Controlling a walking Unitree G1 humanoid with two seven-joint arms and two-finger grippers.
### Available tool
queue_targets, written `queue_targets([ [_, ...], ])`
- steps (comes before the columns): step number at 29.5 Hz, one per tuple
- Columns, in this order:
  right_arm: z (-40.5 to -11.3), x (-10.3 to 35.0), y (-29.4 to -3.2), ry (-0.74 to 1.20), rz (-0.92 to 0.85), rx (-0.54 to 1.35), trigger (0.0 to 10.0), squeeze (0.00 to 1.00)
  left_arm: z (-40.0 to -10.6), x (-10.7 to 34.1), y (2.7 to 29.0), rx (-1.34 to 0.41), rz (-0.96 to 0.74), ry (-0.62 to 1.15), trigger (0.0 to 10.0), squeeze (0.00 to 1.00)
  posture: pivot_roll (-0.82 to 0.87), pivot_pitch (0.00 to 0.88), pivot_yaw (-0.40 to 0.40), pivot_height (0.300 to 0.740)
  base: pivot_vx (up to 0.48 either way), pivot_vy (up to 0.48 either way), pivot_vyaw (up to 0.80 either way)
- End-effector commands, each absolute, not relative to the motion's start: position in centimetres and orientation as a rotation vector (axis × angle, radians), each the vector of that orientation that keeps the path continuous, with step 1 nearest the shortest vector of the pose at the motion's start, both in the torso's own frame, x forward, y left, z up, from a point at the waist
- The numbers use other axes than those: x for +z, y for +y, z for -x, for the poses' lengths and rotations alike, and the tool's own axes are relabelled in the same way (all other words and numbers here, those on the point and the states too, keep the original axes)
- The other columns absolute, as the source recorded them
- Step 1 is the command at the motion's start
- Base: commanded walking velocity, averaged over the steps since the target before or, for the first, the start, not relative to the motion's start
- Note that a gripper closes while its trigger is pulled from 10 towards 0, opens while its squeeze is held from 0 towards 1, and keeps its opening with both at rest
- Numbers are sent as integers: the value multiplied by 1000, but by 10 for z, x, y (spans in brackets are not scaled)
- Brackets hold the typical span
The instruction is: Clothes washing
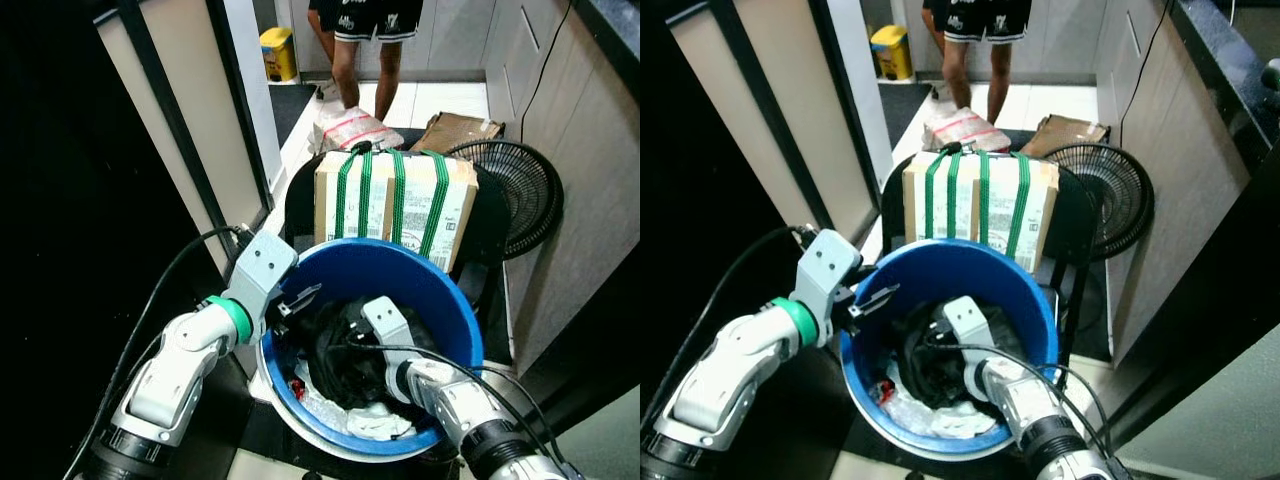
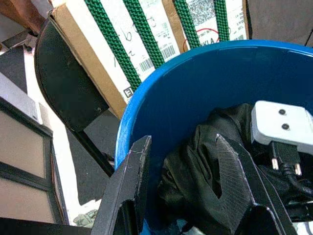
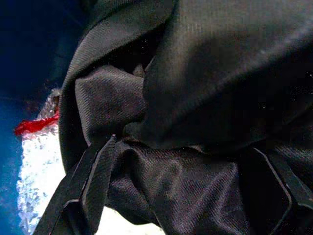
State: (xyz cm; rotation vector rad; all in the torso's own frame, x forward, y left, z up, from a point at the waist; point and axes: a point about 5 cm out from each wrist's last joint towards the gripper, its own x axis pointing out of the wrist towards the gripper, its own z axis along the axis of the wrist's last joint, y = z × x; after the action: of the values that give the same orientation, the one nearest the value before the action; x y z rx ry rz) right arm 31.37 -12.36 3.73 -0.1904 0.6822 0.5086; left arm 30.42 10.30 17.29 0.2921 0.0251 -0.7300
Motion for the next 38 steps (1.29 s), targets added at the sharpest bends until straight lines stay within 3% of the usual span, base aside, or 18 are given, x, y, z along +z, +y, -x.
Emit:
queue_targets([
  [1,-302,23,-124,741,182,513,10000,0,-303,174,106,-738,-315,34,10000,0,9,106,253,740,0,0,0],
  [3,-300,21,-124,745,174,515,10000,0,-304,176,105,-746,-320,31,10000,0,9,106,261,740,0,0,0],
  [4,-299,19,-123,745,165,516,7373,0,-304,176,105,-749,-323,31,10000,0,7,102,275,740,0,0,0],
  [5,-299,18,-122,746,156,515,7373,0,-305,176,104,-751,-325,31,10000,0,7,102,275,740,0,0,0],
  [6,-298,17,-122,746,144,514,1843,0,-306,177,103,-755,-327,29,10000,0,6,100,281,740,0,0,0],
  [7,-297,16,-121,746,139,514,1843,0,-306,178,103,-758,-329,28,10000,0,6,100,281,740,0,0,0],
  [8,-297,15,-121,746,131,516,0,0,-307,179,102,-761,-330,26,10000,0,4,98,286,740,0,0,0],
  [28,-305,28,-113,682,56,545,0,0,-310,185,102,-763,-326,-9,10000,0,12,76,272,740,0,0,0],
  [38,-334,115,-115,268,-195,585,0,0,-311,198,101,-704,-239,-104,10000,0,12,35,199,740,0,0,0],
])
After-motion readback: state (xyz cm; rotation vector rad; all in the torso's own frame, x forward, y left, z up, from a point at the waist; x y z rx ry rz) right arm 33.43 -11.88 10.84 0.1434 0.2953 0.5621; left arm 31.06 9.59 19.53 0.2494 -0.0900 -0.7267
